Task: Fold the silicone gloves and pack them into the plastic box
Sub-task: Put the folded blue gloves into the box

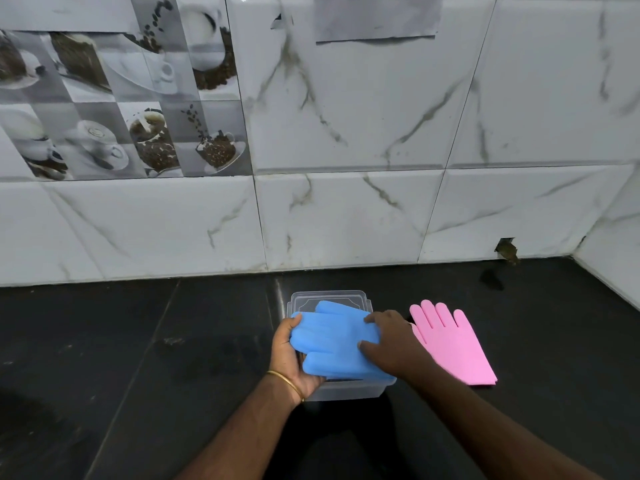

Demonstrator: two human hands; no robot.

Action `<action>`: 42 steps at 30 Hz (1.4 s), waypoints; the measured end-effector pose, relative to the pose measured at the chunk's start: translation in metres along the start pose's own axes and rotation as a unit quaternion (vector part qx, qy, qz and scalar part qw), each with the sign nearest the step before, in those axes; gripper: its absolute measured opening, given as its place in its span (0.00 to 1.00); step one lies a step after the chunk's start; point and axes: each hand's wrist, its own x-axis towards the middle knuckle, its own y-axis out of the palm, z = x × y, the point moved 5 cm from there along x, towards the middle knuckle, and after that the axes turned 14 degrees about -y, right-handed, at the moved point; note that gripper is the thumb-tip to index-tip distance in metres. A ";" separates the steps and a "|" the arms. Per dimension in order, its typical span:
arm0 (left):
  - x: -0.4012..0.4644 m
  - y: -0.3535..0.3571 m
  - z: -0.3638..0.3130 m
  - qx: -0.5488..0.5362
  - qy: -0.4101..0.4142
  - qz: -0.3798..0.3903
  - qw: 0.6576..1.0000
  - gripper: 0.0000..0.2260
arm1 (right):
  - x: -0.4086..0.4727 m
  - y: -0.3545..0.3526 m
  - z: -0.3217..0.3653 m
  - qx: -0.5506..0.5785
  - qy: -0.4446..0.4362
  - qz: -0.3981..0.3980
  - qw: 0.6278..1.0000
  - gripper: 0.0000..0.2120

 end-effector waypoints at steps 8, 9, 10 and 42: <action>0.004 0.004 -0.002 0.066 -0.027 -0.095 0.993 0.14 | 0.003 0.017 0.016 -0.085 -0.090 0.058 0.991 0.21; 0.005 0.004 -0.003 0.078 -0.031 -0.114 0.990 0.12 | 0.005 0.019 0.015 -0.093 -0.087 0.067 0.990 0.21; 0.005 0.004 -0.003 0.091 -0.037 -0.132 0.986 0.12 | 0.006 0.021 0.014 -0.100 -0.085 0.075 0.989 0.21; -0.004 0.072 -0.033 0.924 0.071 -0.207 0.313 0.12 | 0.021 0.043 0.019 -0.227 -0.132 0.136 0.955 0.18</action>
